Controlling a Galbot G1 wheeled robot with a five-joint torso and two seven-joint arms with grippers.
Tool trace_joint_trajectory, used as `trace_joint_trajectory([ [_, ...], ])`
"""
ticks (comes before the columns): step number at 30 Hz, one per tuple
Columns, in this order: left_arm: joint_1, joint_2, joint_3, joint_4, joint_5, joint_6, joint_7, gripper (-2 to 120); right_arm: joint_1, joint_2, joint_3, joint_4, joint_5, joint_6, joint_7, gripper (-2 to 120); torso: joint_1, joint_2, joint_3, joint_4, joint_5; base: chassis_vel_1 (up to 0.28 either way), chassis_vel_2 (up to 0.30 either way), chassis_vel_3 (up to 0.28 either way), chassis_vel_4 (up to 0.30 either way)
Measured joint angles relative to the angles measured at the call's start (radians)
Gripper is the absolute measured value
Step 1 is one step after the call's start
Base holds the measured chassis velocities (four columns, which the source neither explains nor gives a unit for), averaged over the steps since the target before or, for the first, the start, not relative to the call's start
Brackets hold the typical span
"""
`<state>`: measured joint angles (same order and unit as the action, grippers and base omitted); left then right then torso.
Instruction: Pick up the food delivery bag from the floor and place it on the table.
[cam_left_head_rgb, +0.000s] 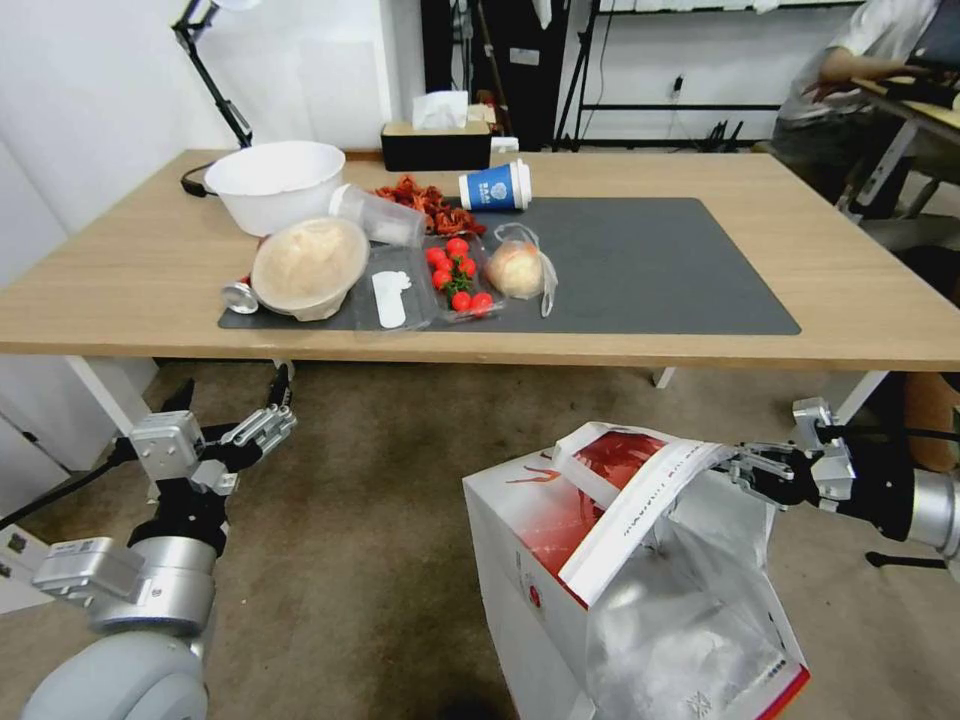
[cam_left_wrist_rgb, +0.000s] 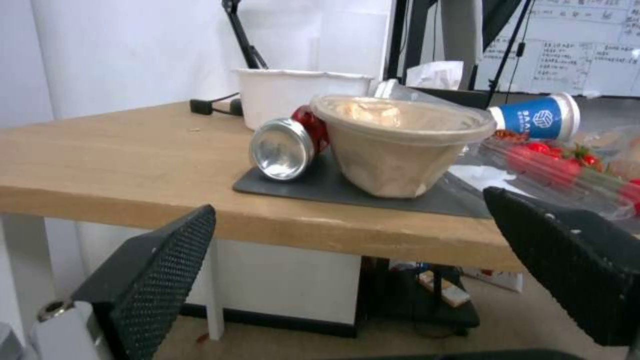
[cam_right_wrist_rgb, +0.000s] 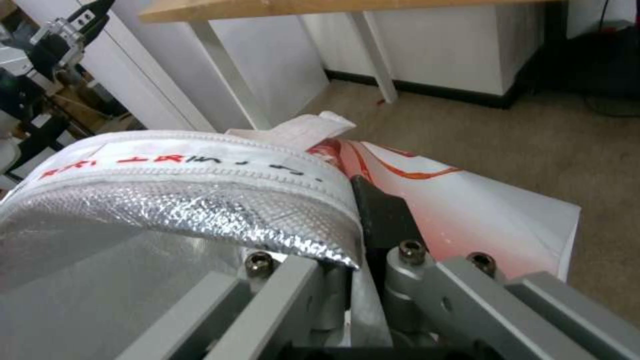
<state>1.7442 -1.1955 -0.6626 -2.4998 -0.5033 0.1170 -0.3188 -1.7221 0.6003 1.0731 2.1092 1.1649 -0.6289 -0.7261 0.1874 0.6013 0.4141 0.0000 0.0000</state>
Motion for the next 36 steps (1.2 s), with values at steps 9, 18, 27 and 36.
trace_joint_trajectory([
  [9, 0.006, 0.000, -0.001, -0.001, 0.002, -0.003, 0.000, 100, -0.008, 0.002, 0.005, 0.011, -0.005, 0.001, -0.001, 0, 0.013, 0.034, 0.021, 0.0000, 0.0001, 0.000, 0.000, 0.000, 0.000],
  [18, 0.007, 0.000, 0.003, -0.001, 0.003, -0.004, -0.002, 100, -0.008, 0.006, 0.005, 0.014, -0.012, 0.004, -0.001, 0, 0.029, 0.073, 0.044, 0.0000, 0.0000, 0.000, 0.000, 0.000, 0.000],
  [27, 0.003, 0.008, 0.003, -0.001, 0.002, -0.003, -0.002, 100, -0.001, 0.009, -0.001, 0.014, -0.017, 0.005, -0.001, 0, 0.044, 0.110, 0.065, -0.0001, 0.0000, 0.000, 0.000, 0.000, 0.000],
  [36, 0.005, 0.007, 0.001, -0.001, 0.002, -0.004, -0.002, 100, 0.002, 0.011, -0.006, 0.014, -0.024, 0.008, -0.001, 0, 0.062, 0.152, 0.090, 0.0001, 0.0000, 0.000, 0.000, 0.000, 0.000],
])
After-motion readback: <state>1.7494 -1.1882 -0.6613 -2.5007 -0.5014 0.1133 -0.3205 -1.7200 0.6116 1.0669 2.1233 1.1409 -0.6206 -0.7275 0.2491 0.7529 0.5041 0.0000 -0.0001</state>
